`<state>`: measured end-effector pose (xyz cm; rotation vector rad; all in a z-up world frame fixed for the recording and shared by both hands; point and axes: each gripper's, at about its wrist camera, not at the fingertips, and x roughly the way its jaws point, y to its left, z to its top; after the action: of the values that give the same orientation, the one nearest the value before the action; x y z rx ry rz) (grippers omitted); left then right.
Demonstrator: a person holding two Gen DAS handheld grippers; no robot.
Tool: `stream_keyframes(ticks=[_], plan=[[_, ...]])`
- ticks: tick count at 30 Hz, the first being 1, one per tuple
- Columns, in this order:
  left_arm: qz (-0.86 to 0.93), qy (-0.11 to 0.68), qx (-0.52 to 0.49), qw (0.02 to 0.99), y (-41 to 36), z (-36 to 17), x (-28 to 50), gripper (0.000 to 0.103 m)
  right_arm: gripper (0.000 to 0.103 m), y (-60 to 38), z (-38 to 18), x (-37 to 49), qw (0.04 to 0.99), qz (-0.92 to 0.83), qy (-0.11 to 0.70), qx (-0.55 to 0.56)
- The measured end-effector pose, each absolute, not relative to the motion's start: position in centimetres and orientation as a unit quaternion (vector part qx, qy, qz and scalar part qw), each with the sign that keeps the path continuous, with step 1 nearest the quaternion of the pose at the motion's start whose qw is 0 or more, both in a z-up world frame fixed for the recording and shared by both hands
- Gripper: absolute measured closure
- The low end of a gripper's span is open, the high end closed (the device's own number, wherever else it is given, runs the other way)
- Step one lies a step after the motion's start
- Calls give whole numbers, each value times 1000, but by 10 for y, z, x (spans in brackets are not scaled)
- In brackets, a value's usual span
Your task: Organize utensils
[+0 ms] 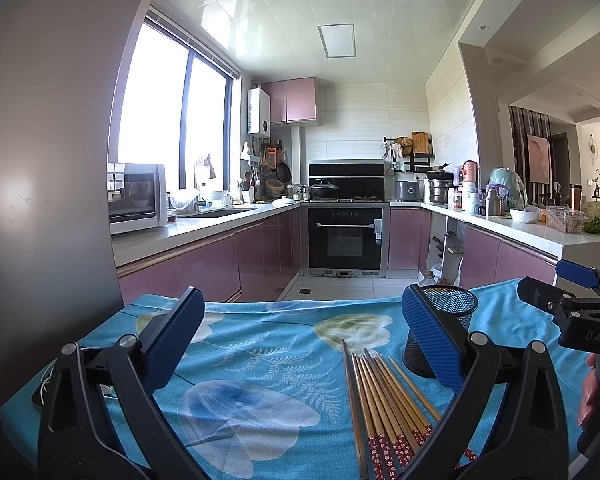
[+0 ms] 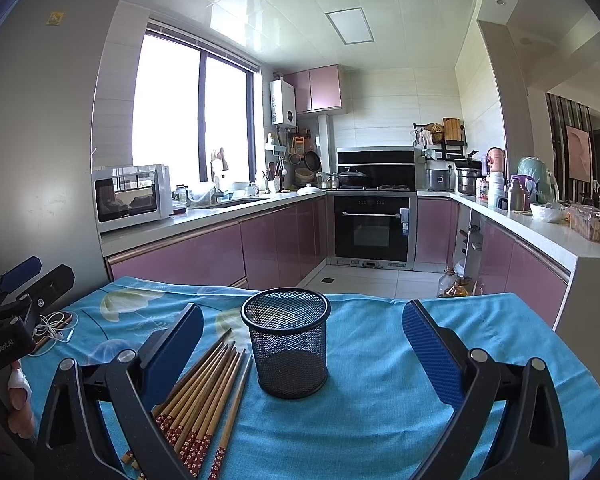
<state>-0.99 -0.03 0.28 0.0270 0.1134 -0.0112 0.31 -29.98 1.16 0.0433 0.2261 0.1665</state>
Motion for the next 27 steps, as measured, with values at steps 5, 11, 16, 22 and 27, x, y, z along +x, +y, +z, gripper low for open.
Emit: stream_keyframes(ticks=[5, 11, 16, 22, 27], plan=[[-5, 56, 14, 998, 0, 3, -10, 6, 7, -300, 11, 4, 990, 82, 113, 21], [-6, 61, 15, 998, 0, 1, -9, 6, 7, -300, 8, 4, 989, 83, 117, 24], [-7, 62, 15, 998, 0, 1, -9, 6, 7, -303, 8, 4, 989, 84, 118, 27], [-8, 69, 18, 997, 0, -1, -5, 6, 7, -304, 8, 6, 988, 89, 125, 28], [-10, 82, 24, 996, -1, -3, 0, 6, 7, -301, 5, 10, 984, 103, 143, 23]])
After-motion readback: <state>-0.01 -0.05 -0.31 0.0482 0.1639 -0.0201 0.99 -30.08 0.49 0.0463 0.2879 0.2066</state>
